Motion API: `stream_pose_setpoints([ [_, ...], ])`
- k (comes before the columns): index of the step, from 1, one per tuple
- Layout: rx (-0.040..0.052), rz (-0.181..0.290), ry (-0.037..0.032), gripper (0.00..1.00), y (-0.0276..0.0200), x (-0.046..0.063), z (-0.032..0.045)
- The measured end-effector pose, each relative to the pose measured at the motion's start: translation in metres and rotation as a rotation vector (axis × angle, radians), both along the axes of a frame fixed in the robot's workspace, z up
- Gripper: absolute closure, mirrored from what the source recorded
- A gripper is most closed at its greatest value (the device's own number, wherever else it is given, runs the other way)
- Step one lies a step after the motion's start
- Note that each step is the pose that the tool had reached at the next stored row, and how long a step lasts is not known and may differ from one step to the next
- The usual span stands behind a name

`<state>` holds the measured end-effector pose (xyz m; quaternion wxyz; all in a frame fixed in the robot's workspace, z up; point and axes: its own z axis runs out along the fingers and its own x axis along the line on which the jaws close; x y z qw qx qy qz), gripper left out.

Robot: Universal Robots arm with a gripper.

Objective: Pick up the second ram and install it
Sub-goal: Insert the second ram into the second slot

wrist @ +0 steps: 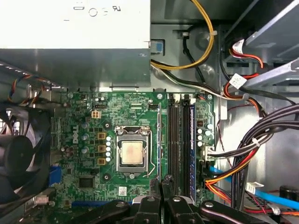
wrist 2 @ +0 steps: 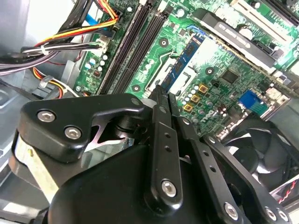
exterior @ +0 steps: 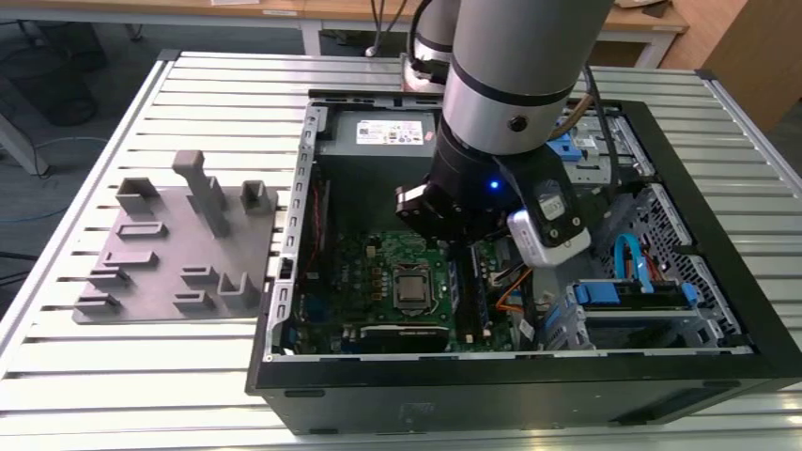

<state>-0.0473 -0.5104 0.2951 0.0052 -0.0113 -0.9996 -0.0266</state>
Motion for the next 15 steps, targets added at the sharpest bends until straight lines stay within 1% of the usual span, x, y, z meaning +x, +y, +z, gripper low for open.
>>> stream_pose_setpoints([
  [15, 0.0001, -0.09, 0.0, 0.87, 0.0, 0.0, -0.0001],
])
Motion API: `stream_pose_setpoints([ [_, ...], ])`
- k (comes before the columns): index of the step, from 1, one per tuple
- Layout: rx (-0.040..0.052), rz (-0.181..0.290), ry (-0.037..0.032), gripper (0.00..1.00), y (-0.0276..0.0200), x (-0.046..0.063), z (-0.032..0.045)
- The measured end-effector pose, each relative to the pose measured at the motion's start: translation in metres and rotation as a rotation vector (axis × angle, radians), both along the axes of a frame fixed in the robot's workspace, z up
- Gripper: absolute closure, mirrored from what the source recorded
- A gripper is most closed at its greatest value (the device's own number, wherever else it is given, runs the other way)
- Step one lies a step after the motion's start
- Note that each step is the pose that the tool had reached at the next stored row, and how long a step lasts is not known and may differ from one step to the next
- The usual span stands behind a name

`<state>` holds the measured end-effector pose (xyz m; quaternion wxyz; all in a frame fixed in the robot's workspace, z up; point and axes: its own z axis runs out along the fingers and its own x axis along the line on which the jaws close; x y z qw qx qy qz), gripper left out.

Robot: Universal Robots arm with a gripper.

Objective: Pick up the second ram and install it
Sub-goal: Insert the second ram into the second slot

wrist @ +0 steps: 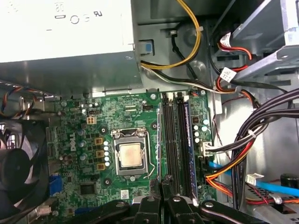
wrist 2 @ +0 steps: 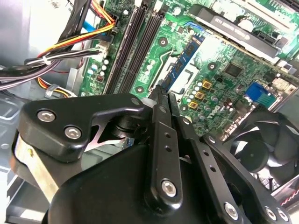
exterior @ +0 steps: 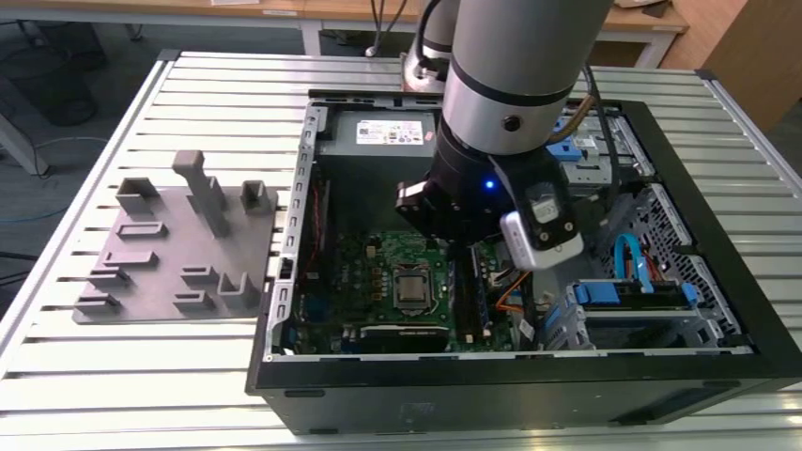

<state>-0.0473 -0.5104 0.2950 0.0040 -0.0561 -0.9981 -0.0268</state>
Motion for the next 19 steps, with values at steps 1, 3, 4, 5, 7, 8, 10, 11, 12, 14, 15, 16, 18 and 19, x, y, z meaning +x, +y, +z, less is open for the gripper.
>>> stream_pose_setpoints([
  [1, 0.0, -0.005, 0.0, 0.87, 0.0, 0.0, 0.0],
  [3, 0.0, -0.015, 0.0, 0.87, 0.0, 0.0, 0.0],
  [4, 0.0, -0.015, 0.0, 0.87, 0.0, 0.0, 0.0],
  [5, 0.0, -0.015, 0.0, 0.87, 0.0, 0.0, 0.0],
  [7, 0.0, -0.015, 0.0, 0.87, 0.0, 0.0, 0.0],
  [8, -0.0001, -0.009, 0.0, 0.87, 0.0, 0.0, 0.0],
  [10, -0.0003, 0.025, 0.0, 0.87, 0.0, -0.0001, -0.0002],
  [11, -0.0006, 0.043, 0.0, 0.87, 0.0, -0.0001, -0.0003],
  [12, -0.001, 0.061, 0.0, 0.87, 0.0, 0.0, -0.0004],
  [14, -0.0011, 0.074, 0.0, 0.87, -0.0001, -0.0001, -0.0004],
  [15, -0.0011, 0.074, 0.0, 0.87, 0.0, 0.0, -0.0004],
  [16, -0.0011, 0.074, 0.0, 0.87, 0.0, 0.0, -0.0004],
  [18, -0.0011, 0.074, 0.0, 0.87, 0.0, 0.0, -0.0004],
  [19, -0.0011, 0.074, 0.0, 0.87, 0.0, 0.0, -0.0005],
])
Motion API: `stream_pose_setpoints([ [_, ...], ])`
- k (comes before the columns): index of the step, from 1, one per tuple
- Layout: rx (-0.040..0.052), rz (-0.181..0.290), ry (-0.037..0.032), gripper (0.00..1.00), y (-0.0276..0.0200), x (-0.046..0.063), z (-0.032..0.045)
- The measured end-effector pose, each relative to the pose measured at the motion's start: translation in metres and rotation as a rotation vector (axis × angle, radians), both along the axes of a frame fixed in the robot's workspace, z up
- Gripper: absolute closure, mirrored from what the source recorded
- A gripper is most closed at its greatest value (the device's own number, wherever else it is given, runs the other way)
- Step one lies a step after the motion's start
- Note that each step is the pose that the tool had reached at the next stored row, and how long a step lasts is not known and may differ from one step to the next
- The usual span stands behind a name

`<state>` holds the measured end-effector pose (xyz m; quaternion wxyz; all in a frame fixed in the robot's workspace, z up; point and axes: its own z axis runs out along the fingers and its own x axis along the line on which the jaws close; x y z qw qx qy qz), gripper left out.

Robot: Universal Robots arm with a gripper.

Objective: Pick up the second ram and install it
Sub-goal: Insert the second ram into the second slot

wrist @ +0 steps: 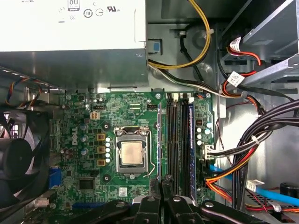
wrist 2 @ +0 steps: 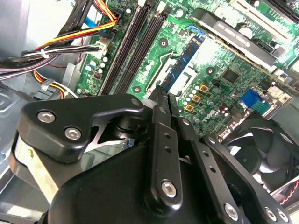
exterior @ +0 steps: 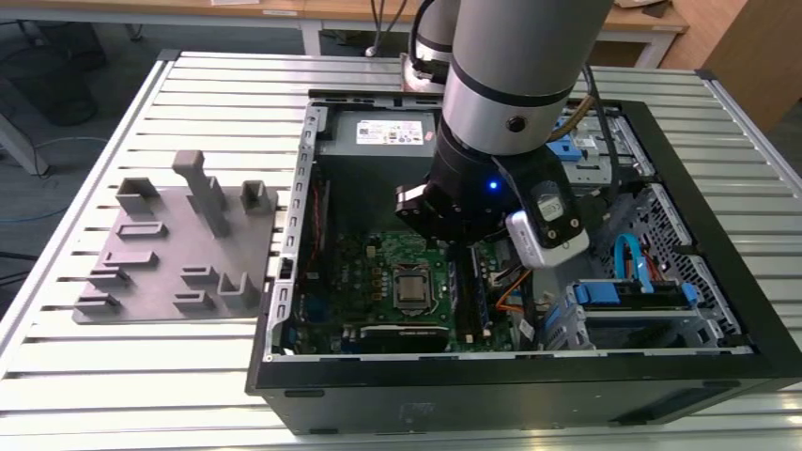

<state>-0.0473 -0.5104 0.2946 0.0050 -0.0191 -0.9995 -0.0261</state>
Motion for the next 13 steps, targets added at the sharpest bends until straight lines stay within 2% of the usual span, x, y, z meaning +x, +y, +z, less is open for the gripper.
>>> stream_pose_setpoints([
  [5, -0.0001, 0.0, 0.0, 0.87, 0.0, 0.0, -0.0002],
  [13, 0.0003, -0.002, 0.0, 0.87, 0.0, 0.0019, -0.0067],
])
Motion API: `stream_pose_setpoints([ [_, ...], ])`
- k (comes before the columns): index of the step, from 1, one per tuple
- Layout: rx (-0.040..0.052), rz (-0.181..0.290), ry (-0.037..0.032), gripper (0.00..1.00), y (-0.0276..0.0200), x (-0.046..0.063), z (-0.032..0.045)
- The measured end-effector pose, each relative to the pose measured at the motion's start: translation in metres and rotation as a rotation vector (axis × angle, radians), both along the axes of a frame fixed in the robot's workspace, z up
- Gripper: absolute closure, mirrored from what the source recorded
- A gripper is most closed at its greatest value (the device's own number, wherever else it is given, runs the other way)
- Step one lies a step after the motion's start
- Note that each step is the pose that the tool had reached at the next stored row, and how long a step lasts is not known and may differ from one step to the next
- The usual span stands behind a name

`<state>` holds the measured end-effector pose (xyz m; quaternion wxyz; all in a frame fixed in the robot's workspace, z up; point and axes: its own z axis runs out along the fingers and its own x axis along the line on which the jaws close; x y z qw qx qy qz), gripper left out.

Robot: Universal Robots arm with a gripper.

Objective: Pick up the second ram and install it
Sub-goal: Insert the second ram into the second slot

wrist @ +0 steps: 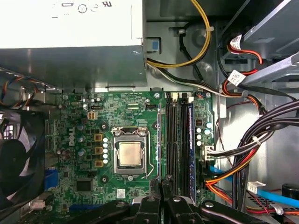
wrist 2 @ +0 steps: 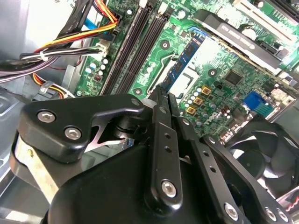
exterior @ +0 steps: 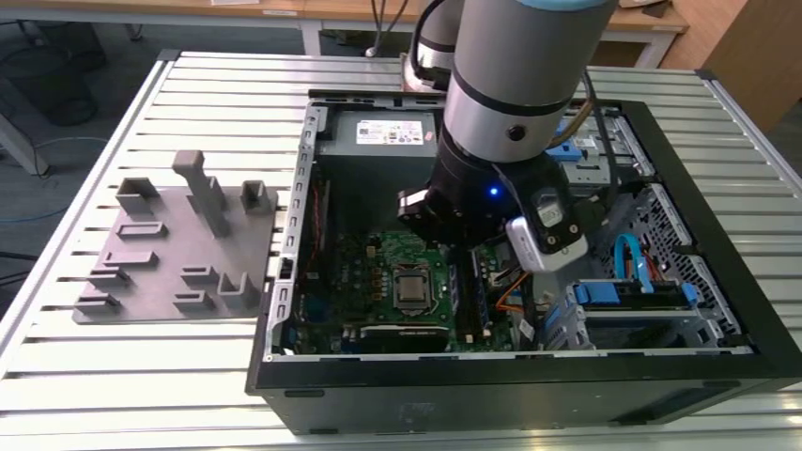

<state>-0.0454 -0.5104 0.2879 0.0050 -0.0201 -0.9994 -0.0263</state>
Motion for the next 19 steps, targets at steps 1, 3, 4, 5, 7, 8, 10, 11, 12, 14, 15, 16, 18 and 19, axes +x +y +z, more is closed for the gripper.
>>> stream_pose_setpoints([
  [1, 0.0005, -0.001, -0.0001, 0.87, 0.0, 0.0, -0.001],
  [3, 0.0006, -0.002, 0.0, 0.87, 0.0, 0.0, -0.0031],
  [4, 0.0006, -0.002, 0.0, 0.87, 0.0, 0.0, -0.0039],
  [5, 0.0006, -0.003, 0.0, 0.87, 0.0, 0.001, -0.0049],
  [7, 0.0005, -0.003, 0.0, 0.87, 0.0, 0.001, -0.0077],
  [8, 0.0004, -0.003, 0.0003, 0.87, 0.0, 0.001, -0.0092],
  [10, 0.0005, -0.003, 0.0011, 0.87, 0.0, 0.002, -0.012],
  [11, 0.0006, -0.003, 0.0013, 0.87, 0.0, 0.003, -0.0134],
  [12, 0.0007, -0.003, 0.0013, 0.87, 0.0, 0.003, -0.0149],
  [14, 0.0007, -0.003, 0.0014, 0.87, 0.0, 0.004, -0.0174],
  [15, 0.0007, -0.004, 0.0014, 0.87, 0.0, 0.004, -0.0186],
  [16, 0.0007, -0.004, 0.0014, 0.87, 0.0, 0.004, -0.0197],
  [18, 0.0005, -0.004, 0.0014, 0.87, 0.0, 0.005, -0.0223],
  [19, 0.0006, -0.004, 0.0014, 0.87, 0.0, 0.005, -0.0234],
])
